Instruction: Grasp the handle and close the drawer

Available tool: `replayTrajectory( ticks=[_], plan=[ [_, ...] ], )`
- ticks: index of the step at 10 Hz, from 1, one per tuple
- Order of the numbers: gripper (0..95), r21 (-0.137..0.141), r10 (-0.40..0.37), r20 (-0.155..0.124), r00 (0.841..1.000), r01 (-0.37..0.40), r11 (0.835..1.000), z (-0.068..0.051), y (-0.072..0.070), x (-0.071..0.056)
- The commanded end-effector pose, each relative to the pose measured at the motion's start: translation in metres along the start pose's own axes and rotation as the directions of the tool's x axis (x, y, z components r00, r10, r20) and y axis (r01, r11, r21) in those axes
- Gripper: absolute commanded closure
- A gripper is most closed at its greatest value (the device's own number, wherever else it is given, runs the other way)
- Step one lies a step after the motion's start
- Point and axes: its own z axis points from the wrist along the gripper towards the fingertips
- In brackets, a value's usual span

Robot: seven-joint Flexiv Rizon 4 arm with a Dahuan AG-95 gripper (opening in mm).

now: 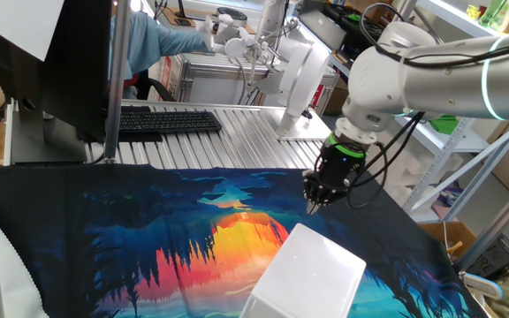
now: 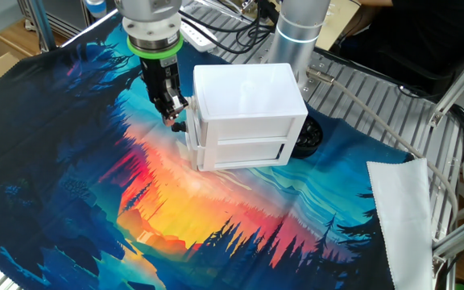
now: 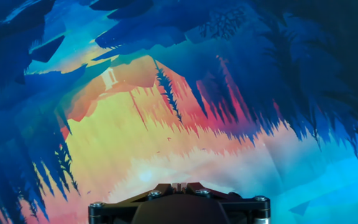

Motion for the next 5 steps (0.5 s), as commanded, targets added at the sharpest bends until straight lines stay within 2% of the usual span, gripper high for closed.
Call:
replayTrajectory(
  ticks=[1, 3, 5],
  plan=[
    [95.0, 0.003, 0.062, 0.005, 0.998, -0.062, 0.998, -0.0001, -0.0002, -0.0002],
    [95.0, -0.001, 0.122, 0.012, 0.992, -0.122, 0.993, -0.0001, -0.0002, -0.0002],
    [95.0, 0.011, 0.138, 0.021, 0.990, -0.139, 0.990, -0.0001, -0.0002, -0.0002]
  ],
)
